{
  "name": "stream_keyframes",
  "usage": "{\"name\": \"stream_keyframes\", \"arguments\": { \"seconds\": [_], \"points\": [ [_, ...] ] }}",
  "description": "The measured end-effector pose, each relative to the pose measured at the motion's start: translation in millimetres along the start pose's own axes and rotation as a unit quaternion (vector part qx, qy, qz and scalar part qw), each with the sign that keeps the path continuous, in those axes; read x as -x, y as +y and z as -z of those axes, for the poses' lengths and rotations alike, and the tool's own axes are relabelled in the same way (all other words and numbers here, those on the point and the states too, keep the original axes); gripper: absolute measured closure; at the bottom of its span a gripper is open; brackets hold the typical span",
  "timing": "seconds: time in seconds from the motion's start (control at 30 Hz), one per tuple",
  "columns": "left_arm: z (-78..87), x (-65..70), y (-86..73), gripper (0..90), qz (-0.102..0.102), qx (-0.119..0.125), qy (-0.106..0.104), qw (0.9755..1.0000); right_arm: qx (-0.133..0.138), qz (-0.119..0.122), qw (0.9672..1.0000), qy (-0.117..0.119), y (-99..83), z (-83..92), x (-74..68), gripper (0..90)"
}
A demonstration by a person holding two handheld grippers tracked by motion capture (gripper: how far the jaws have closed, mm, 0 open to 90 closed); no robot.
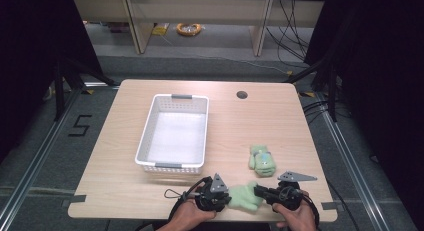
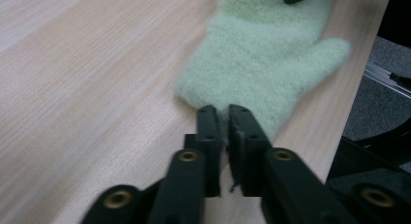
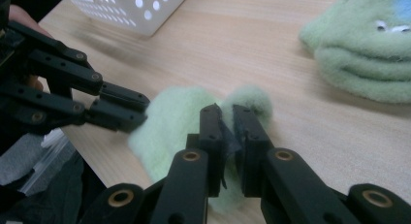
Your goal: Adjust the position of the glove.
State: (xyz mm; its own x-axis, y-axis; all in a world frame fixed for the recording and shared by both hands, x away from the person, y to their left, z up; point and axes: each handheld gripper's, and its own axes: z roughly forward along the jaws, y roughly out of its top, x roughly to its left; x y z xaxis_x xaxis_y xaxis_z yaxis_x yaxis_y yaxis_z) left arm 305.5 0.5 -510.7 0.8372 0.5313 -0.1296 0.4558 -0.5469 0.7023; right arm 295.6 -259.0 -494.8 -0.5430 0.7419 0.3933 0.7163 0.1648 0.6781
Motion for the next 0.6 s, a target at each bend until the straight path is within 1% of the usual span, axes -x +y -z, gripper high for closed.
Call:
{"name": "stream_keyframes", "arguments": {
  "seconds": [0.03, 0.07, 0.1, 0.13, 0.17, 0.2, 0.23, 0.27, 0.3, 0.33, 0.37, 0.4, 0.43, 0.47, 0.5, 0.53, 0.57, 0.6],
  "points": [
    [0.1, -1.3, -0.3, 89.2, 0.003, 0.001, -0.004, 1.0, 0.002, 0.013, 0.9999, -0.007, 0.2, -0.2, 1.4, 83.9],
    [0.9, -3.2, -0.3, 89.3, 0.001, 0.0, -0.004, 1.0, 0.0, 0.014, 0.9999, -0.004, 0.2, 0.2, 1.3, 84.0],
    [2.2, -5.4, -0.3, 89.3, 0.006, -0.003, -0.007, 0.9999, 0.0, 0.015, 0.9999, -0.006, 0.3, 0.6, 1.0, 84.0],
    [2.5, -7.1, -0.6, 89.4, 0.013, -0.001, -0.01, 0.9999, -0.001, 0.013, 0.9999, -0.004, 0.3, 0.3, 1.3, 84.0],
    [3.2, -9.1, -0.7, 89.4, 0.011, 0.0, -0.008, 0.9999, -0.003, 0.013, 0.9999, -0.007, 0.1, 0.4, 1.5, 83.5],
    [3.1, -10.3, -1.5, 89.4, 0.014, 0.004, -0.004, 0.9999, -0.01, -0.005, 0.9999, -0.003, -0.8, 0.8, -0.5, 82.6],
    [3.3, -10.9, -2.0, 89.3, 0.02, 0.002, -0.001, 0.9998, -0.001, 0.0, 1.0, -0.005, -1.6, -0.5, 0.9, 80.8],
    [3.8, -12.2, -2.1, 89.3, 0.016, 0.003, -0.002, 0.9999, -0.009, 0.012, 0.9998, -0.015, -2.0, 0.9, 3.2, 79.1],
    [4.4, -11.9, -1.7, 89.0, 0.02, 0.005, -0.002, 0.9998, -0.015, -0.003, 0.9996, -0.023, -4.7, 0.7, 1.3, 73.0],
    [4.4, -11.9, -1.7, 88.4, 0.02, 0.005, -0.002, 0.9998, -0.015, -0.003, 0.9996, -0.023, -4.7, 0.7, 1.3, 73.0],
    [5.1, -12.1, -1.2, 88.4, 0.016, 0.006, -0.005, 0.9998, -0.026, -0.008, 0.9993, -0.027, -5.8, 0.1, 1.1, 69.0],
    [5.3, -11.2, -1.0, 87.9, 0.02, 0.01, 0.0, 0.9998, -0.031, -0.006, 0.9987, -0.039, -7.0, 0.3, 1.1, 67.9],
    [6.6, -10.0, -0.4, 87.5, 0.021, 0.012, -0.005, 0.9997, -0.036, -0.01, 0.9984, -0.042, -8.0, 1.4, 0.3, 67.1],
    [7.2, -9.6, -0.4, 86.8, 0.023, 0.01, 0.0, 0.9997, -0.033, 0.008, 0.9985, -0.043, -8.2, 0.8, 1.4, 64.6],
    [7.3, -9.1, -0.2, 86.4, 0.025, 0.014, -0.006, 0.9996, -0.035, 0.016, 0.9983, -0.043, -8.4, 0.7, 0.9, 60.2],
    [8.9, -9.4, 0.1, 86.0, 0.016, 0.011, -0.005, 0.9998, -0.04, 0.017, 0.9976, -0.053, -8.2, 1.3, 0.0, 55.6],
    [8.8, -9.2, -0.6, 84.8, 0.024, 0.012, -0.004, 0.9996, -0.042, 0.01, 0.9974, -0.058, -7.2, 2.3, -0.5, 51.3],
    [8.8, -9.2, -0.6, 83.5, 0.024, 0.012, -0.004, 0.9996, -0.042, 0.01, 0.9974, -0.058, -7.2, 2.3, -0.5, 51.3]
  ]
}}
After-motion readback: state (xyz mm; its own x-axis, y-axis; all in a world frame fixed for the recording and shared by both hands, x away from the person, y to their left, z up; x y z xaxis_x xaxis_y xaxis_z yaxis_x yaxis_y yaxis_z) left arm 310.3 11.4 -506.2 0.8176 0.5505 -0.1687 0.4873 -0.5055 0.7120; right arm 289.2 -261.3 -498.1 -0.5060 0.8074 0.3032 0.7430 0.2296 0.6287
